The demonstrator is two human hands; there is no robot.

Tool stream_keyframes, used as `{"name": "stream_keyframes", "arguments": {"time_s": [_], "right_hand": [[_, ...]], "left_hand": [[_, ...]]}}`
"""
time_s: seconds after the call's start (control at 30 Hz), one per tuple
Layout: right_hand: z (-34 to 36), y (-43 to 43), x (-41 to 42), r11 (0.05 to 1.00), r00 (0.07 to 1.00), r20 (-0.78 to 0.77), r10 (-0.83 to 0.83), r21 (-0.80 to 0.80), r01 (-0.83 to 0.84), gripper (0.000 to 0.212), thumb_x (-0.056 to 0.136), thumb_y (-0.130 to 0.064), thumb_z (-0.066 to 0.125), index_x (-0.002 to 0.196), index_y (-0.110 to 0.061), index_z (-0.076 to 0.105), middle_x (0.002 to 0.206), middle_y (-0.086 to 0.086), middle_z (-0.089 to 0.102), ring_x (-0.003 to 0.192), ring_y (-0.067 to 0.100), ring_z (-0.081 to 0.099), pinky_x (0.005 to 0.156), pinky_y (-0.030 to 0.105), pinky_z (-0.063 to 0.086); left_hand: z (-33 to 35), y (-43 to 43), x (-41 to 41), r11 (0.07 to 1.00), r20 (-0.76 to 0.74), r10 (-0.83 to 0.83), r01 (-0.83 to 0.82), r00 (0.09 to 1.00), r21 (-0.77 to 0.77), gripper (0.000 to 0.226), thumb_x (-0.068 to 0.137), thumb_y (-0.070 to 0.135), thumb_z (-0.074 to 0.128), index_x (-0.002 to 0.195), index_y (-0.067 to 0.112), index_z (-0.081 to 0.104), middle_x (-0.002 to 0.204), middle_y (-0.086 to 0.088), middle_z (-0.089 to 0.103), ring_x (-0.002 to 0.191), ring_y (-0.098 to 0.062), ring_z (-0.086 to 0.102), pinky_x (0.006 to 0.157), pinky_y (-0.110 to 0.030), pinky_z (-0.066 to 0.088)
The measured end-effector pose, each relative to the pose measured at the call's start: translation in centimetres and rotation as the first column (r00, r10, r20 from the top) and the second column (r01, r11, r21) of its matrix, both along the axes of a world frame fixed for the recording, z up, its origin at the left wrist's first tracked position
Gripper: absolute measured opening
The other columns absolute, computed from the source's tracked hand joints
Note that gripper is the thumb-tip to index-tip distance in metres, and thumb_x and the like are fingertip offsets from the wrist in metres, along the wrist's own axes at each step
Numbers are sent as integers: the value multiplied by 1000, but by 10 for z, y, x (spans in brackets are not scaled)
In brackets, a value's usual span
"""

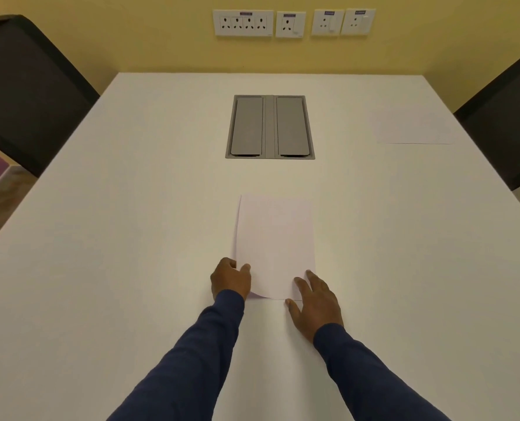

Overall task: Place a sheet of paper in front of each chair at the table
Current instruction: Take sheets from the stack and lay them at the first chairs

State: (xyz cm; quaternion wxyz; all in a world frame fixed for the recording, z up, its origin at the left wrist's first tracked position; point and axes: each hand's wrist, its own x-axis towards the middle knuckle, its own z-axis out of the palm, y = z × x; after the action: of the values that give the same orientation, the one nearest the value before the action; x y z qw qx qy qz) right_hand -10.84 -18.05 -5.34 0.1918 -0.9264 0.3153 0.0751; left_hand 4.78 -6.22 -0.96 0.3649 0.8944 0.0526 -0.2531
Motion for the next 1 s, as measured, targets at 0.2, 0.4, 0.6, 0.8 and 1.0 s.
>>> {"name": "stream_keyframes", "arguments": {"time_s": [0.2, 0.4, 0.6, 0.8, 1.0], "right_hand": [[15, -1, 1, 989, 995, 54, -85, 124, 78, 65, 99, -55, 40, 154, -22, 27, 164, 1, 21, 150, 18, 20, 121, 35, 23], [45, 9, -11, 907, 915, 202, -350, 319, 277, 67, 97, -53, 48, 152, -18, 31, 158, 2, 33, 142, 23, 37, 114, 39, 36], [79, 31, -27, 637, 718, 187, -670, 642, 427, 69, 92, -55, 58, 148, -23, 36, 148, 3, 47, 123, 21, 51, 102, 34, 42], [120, 45, -53, 347, 606, 70, -792, 869, 353, 65, 88, -55, 64, 139, -17, 49, 117, 2, 65, 108, 28, 64, 92, 43, 56], [165, 67, -77, 255, 629, 137, -766, 961, 102, 35, 87, -39, 72, 112, -15, 69, 108, 7, 76, 100, 29, 70, 75, 37, 60]], "left_hand": [[14, 2, -1, 997, 119, -83, 83, 989, 2, 8, 94, 21, 59, 92, 14, 56, 85, 0, 58, 76, -24, 55, 67, -28, 42], [55, 11, -20, 964, 393, -240, 266, 888, -14, 16, 94, 11, 53, 79, 12, 49, 68, 1, 52, 62, -25, 44, 62, -34, 46], [110, 47, -49, 945, 457, -132, 251, 879, -209, 22, 92, 10, 60, 72, 18, 53, 66, 0, 59, 56, -13, 45, 51, -18, 39], [160, 110, -79, 886, 493, -93, 298, 865, -355, 21, 92, 14, 65, 73, 22, 60, 68, 8, 65, 63, -7, 57, 57, -14, 48], [183, 164, -101, 822, 436, -107, 326, 894, -467, 17, 92, 16, 67, 77, 23, 63, 75, 7, 69, 67, -9, 63, 54, -21, 52]]}}
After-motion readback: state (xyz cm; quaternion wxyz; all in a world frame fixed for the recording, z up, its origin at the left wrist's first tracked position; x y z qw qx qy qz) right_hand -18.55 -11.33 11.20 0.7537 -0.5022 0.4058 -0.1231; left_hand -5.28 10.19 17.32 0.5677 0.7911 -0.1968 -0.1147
